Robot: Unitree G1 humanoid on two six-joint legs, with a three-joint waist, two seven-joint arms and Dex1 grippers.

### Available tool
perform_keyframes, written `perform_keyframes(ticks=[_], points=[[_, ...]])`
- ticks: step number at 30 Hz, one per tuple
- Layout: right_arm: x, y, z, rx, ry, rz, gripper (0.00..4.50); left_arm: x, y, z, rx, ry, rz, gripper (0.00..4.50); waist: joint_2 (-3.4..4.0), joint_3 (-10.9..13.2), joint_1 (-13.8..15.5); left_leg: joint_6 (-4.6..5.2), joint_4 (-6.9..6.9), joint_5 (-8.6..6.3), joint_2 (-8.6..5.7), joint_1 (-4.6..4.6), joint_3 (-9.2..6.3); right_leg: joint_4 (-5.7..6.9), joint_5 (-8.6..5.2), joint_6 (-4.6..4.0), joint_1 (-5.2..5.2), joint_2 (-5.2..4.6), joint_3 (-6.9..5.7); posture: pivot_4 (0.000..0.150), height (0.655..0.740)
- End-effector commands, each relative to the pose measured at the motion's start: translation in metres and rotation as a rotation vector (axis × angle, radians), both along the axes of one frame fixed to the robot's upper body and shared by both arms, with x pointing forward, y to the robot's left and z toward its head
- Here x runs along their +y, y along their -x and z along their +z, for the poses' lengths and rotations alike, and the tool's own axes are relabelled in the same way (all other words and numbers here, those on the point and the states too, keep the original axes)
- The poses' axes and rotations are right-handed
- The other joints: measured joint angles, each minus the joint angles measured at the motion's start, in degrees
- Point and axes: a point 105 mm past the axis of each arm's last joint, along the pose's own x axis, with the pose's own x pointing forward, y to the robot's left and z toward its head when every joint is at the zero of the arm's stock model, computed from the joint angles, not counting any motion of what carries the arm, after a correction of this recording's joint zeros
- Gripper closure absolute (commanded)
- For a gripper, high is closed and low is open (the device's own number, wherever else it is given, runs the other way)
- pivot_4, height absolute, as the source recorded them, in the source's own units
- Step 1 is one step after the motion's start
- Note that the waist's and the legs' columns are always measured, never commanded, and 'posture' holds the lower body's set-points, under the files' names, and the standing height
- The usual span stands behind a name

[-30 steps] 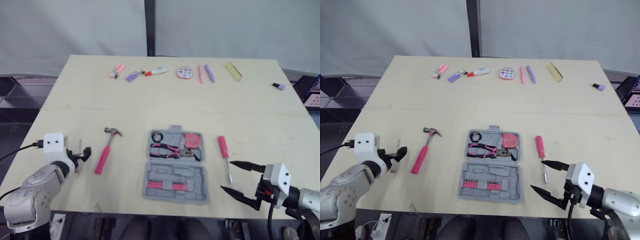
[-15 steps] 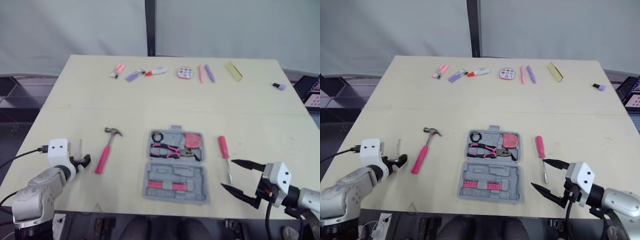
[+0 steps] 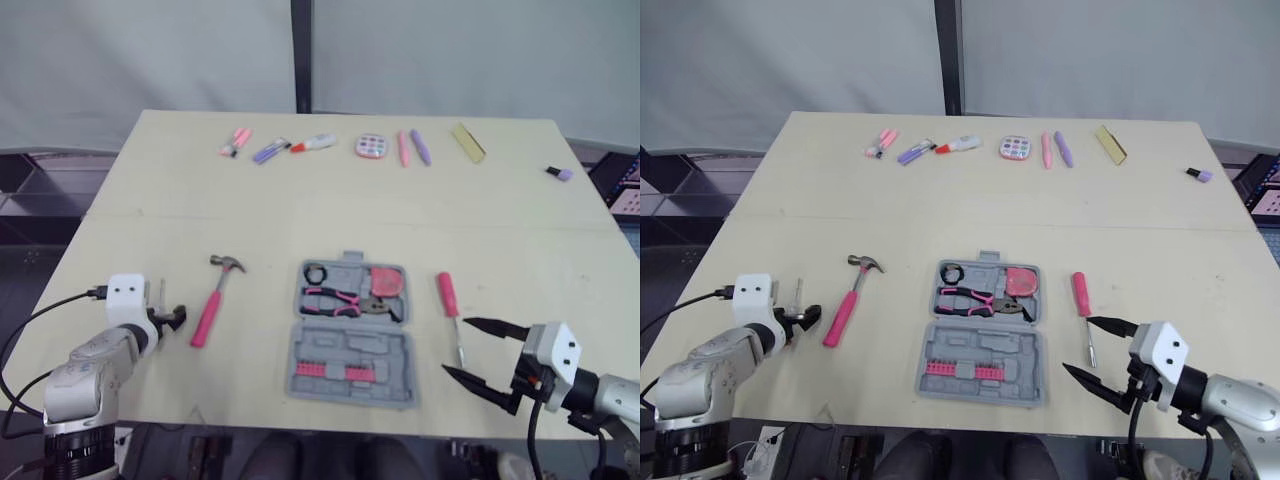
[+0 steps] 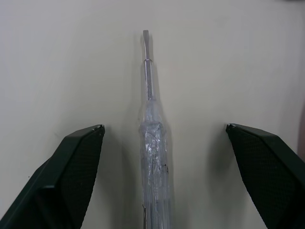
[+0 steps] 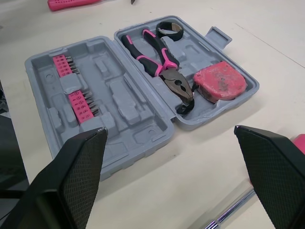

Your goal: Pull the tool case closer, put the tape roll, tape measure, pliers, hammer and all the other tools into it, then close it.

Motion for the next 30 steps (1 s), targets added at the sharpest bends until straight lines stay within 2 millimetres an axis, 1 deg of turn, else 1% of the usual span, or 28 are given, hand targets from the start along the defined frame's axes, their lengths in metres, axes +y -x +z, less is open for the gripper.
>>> perform_keyframes(ticks=[1, 4, 5, 6, 8, 13, 14, 17, 21, 23, 25, 27, 28, 30], points=[[-0.001, 0.001, 0.009, -0.036, 0.016, -0.004, 0.00, 0.005, 0.005, -0.009, 0.032, -0.016, 0.019, 0.09, 0.00, 0.00, 0.00, 0.00, 0.00, 0.00, 0.00, 0.00, 0.00, 0.00, 0.00, 0.00, 0.00, 0.00, 0.00, 0.150, 0.7134], [-0.001, 0.000, 0.008, -0.035, 0.017, -0.004, 0.00, 0.007, 0.008, -0.012, 0.040, -0.003, 0.034, 0.09, 0.01, -0.01, 0.00, 0.00, 0.00, 0.00, 0.00, 0.01, 0.00, 0.01, 0.00, 0.00, 0.00, 0.00, 0.00, 0.150, 0.7134], [-0.002, 0.000, 0.008, -0.035, 0.017, -0.004, 0.00, 0.008, 0.008, -0.012, 0.040, -0.002, 0.035, 0.60, 0.01, -0.01, 0.00, 0.00, 0.00, 0.00, 0.00, 0.02, 0.00, 0.01, 0.00, 0.00, 0.00, 0.00, 0.00, 0.150, 0.7134], [-0.002, 0.000, 0.008, -0.035, 0.017, -0.004, 0.00, 0.008, 0.008, -0.012, 0.041, -0.003, 0.034, 0.88, 0.01, -0.01, 0.00, 0.00, 0.00, 0.00, 0.00, 0.02, 0.00, 0.01, 0.00, 0.00, 0.00, 0.00, 0.00, 0.150, 0.7134], [-0.003, -0.001, 0.008, -0.034, 0.020, -0.004, 0.00, 0.009, 0.009, -0.013, 0.041, -0.004, 0.035, 1.83, 0.02, -0.02, -0.15, 0.00, 0.00, 0.00, 0.02, 0.04, 0.00, 0.02, 0.00, 0.00, 0.00, 0.01, 0.00, 0.150, 0.7134], [-0.003, -0.002, 0.008, -0.034, 0.023, -0.004, 0.00, 0.009, 0.010, -0.013, 0.043, -0.005, 0.040, 4.40, 0.03, -0.03, -0.57, -0.02, -0.02, 0.00, 0.05, 0.05, 0.02, 0.03, 0.00, 0.00, 0.00, 0.03, -0.02, 0.150, 0.7134], [-0.003, -0.002, 0.008, -0.034, 0.022, -0.005, 0.00, 0.010, 0.010, -0.013, 0.043, -0.007, 0.043, 4.49, 0.03, -0.03, -0.57, -0.02, -0.02, 0.00, 0.05, 0.06, 0.02, 0.04, 0.00, 0.00, 0.00, 0.03, -0.02, 0.150, 0.7134], [-0.004, -0.002, 0.008, -0.034, 0.022, -0.007, 0.00, 0.011, 0.009, -0.012, 0.035, -0.017, 0.050, 4.48, 0.03, -0.03, -0.57, -0.02, -0.02, 0.00, 0.05, 0.07, 0.01, 0.05, 0.00, 0.00, 0.00, 0.02, -0.01, 0.150, 0.7134], [-0.005, -0.003, 0.009, -0.033, 0.024, -0.009, 0.00, 0.015, -0.001, 0.000, -0.016, -0.043, 0.058, 4.48, 0.07, -0.05, -0.46, -0.02, -0.02, 0.00, 0.05, 0.07, 0.01, 0.05, 0.00, 0.00, 0.00, 0.02, -0.01, 0.150, 0.7134], [-0.007, -0.002, 0.010, -0.031, 0.032, -0.010, 0.00, 0.019, -0.006, 0.014, -0.054, -0.075, 0.040, 4.48, 0.09, -0.06, -0.28, -0.02, -0.02, 0.00, 0.04, 0.07, 0.01, 0.05, 0.00, 0.00, 0.00, 0.02, -0.01, 0.150, 0.7134], [-0.010, 0.000, 0.013, -0.029, 0.040, -0.009, 0.00, 0.019, -0.013, 0.035, -0.100, -0.124, -0.005, 4.48, 0.01, -0.02, -0.16, -0.03, -0.01, 0.00, 0.05, 0.03, 0.01, 0.04, 0.00, 0.00, -0.02, 0.03, -0.02, 0.150, 0.7134], [-0.012, 0.001, 0.015, -0.031, 0.044, -0.010, 0.00, 0.014, -0.019, 0.051, -0.123, -0.155, -0.078, 4.48, -0.08, -0.03, -0.08, -0.03, 0.00, 0.00, 0.05, -0.02, -0.02, 0.05, 0.00, 0.00, -0.06, 0.03, -0.02, 0.150, 0.7134], [-0.012, 0.001, 0.016, -0.033, 0.045, -0.011, 0.00, 0.010, -0.021, 0.056, -0.124, -0.167, -0.114, 4.48, -0.10, -0.04, -0.06, -0.03, 0.00, 0.00, 0.03, -0.01, -0.03, 0.05, 0.00, 0.00, -0.06, 0.02, -0.01, 0.150, 0.7134], [-0.012, 0.000, 0.018, -0.046, 0.043, -0.021, 0.00, -0.006, -0.028, 0.066, -0.123, -0.189, -0.243, 4.48, -0.09, -0.05, 0.07, -0.03, -0.01, -0.01, 0.00, -0.02, -0.05, 0.03, 0.00, 0.00, -0.05, -0.01, 0.00, 0.150, 0.7134]])
